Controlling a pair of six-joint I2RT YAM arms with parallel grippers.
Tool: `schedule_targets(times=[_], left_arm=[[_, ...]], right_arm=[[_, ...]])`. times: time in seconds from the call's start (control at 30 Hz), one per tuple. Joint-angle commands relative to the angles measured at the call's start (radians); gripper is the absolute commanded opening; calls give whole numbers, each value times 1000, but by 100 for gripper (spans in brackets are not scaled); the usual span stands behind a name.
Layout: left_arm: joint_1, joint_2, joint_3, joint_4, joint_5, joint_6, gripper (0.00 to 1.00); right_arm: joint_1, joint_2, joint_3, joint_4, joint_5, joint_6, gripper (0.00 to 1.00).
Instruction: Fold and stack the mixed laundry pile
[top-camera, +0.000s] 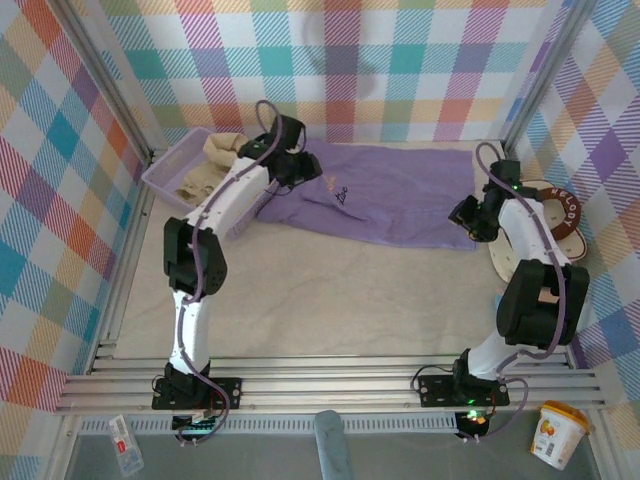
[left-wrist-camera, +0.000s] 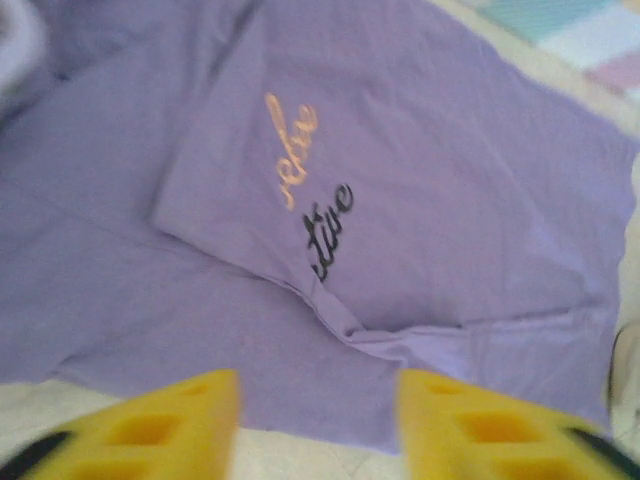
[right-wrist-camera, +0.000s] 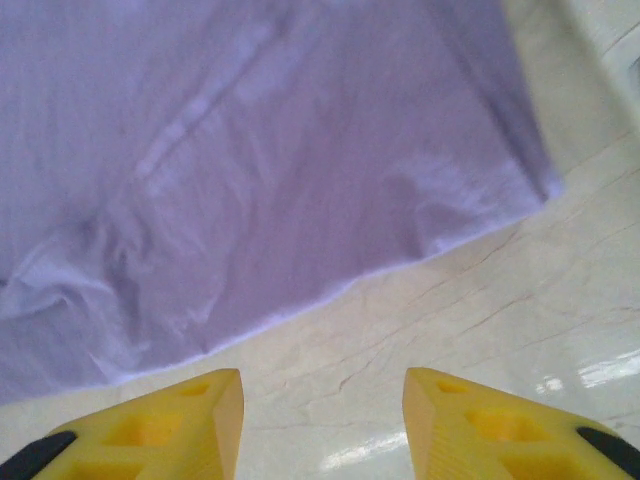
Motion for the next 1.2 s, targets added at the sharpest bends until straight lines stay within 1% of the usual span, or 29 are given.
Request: schedule_targets(times=[0.0, 0.1, 0.13, 0.2, 0.27, 0.37, 0.53, 0.57, 0.6, 0.7, 0.77, 0.83, 1.0, 1.07, 1.1, 1.17], left_arm=[[-19, 122, 38, 46, 29, -16, 31], [-18, 201, 90, 27, -1, -16, 29], [-19, 220, 98, 16, -13, -14, 26], [-19, 248, 94, -4, -42, -13, 25], [-19, 258, 68, -14, -71, -13, 25], [-13, 250, -2, -5, -103, -15, 25], [-3, 200, -153, 12, -140, -34, 24], [-4, 181, -201, 20, -143, -42, 23], [-3, 162, -250, 30, -138, -49, 20], [-10, 85, -428, 74, -108, -95, 19], [-23, 18, -557, 119, -86, -128, 19], [-52, -65, -688, 148, -79, -159, 20], [-125, -243, -912, 171, -79, -246, 21], [-148, -298, -957, 154, -80, -267, 24], [-155, -324, -964, 131, -83, -273, 27], [-163, -376, -950, 84, -88, -272, 37]], right_arm=[[25, 65, 8, 71, -33, 31, 43], [26, 147, 40, 94, 0, 74, 41], [26, 174, 50, 102, 15, 84, 41], [25, 232, 73, 105, 48, 106, 40], [24, 290, 104, 94, 55, 111, 40], [18, 358, 140, 67, 52, 121, 40], [-11, 378, 105, 50, 86, 142, 40], [-20, 380, 95, 42, 84, 140, 40], [-26, 379, 86, 35, 85, 136, 40], [-31, 351, 43, 20, 96, 116, 40], [-32, 306, -16, 14, 99, 106, 40], [-32, 244, -96, 21, 95, 102, 40], [-32, 84, -286, 13, 73, 104, 40], [-31, 22, -341, 2, 73, 102, 40], [-31, -11, -359, -4, 80, 95, 40], [-32, -59, -360, -24, 88, 68, 42]])
